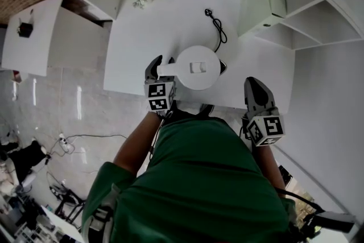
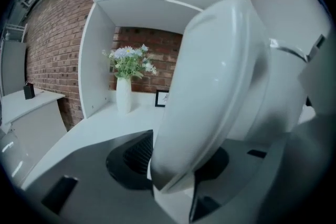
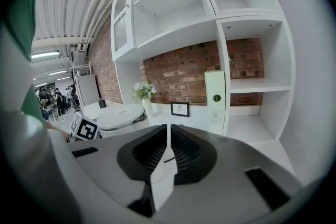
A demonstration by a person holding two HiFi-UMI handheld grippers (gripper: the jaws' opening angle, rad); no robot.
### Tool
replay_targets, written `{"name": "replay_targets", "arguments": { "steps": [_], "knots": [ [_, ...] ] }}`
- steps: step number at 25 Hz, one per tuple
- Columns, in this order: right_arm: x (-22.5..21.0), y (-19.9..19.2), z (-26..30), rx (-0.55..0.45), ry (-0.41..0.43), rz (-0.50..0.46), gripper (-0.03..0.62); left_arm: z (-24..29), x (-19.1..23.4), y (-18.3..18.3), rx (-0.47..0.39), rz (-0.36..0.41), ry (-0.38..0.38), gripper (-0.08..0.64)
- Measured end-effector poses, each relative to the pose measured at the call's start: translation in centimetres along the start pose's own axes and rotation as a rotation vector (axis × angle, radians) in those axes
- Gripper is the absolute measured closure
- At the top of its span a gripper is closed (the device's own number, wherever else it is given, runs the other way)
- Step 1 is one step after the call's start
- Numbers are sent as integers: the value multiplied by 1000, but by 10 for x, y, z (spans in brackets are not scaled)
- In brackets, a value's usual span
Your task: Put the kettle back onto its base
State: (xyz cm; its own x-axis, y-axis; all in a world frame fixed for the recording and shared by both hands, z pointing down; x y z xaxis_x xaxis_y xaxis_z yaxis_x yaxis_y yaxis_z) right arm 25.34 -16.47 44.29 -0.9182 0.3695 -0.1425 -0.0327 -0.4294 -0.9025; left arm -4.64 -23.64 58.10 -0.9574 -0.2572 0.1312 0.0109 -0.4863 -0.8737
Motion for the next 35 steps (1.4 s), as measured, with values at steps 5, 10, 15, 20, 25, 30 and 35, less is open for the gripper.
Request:
{"name": "replay_targets", "arguments": {
  "steps": [5,10,15,20,25,30,35],
  "knots": [
    [6,-1,-4,-12,-3,11,551,-16,-4,-11,92,25,57,377],
    [7,-3,-11,-27,-16,20,552,-42,2,-19,111,6,35,377],
    [4,-2,-16,-56,-30,30,554,-79,1,-18,119,-30,-48,377],
    [-2,3,-20,-96,-48,35,554,-118,10,17,-34,-15,-48,430],
    [-9,22,-23,-157,-64,-7,554,-146,19,83,-228,59,-25,506],
    [-13,43,-25,-230,-61,-45,554,-157,12,132,-338,1,-28,515],
    [-16,70,-30,-306,-75,-114,555,-168,9,172,-468,-43,-47,515]
  ]
}}
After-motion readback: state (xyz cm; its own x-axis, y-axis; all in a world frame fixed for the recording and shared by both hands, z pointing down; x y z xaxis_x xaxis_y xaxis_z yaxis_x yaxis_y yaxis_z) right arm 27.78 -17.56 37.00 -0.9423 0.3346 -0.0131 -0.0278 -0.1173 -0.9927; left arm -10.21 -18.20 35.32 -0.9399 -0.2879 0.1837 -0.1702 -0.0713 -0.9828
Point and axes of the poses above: the fingertips, and each gripper's own axes: z forward along the fingers, x to its left, y out of its top, the point moved 6 cm from there along -z, backward along the fingers, and after that the axes turned 1 degree about y, right-handed, at the moved point
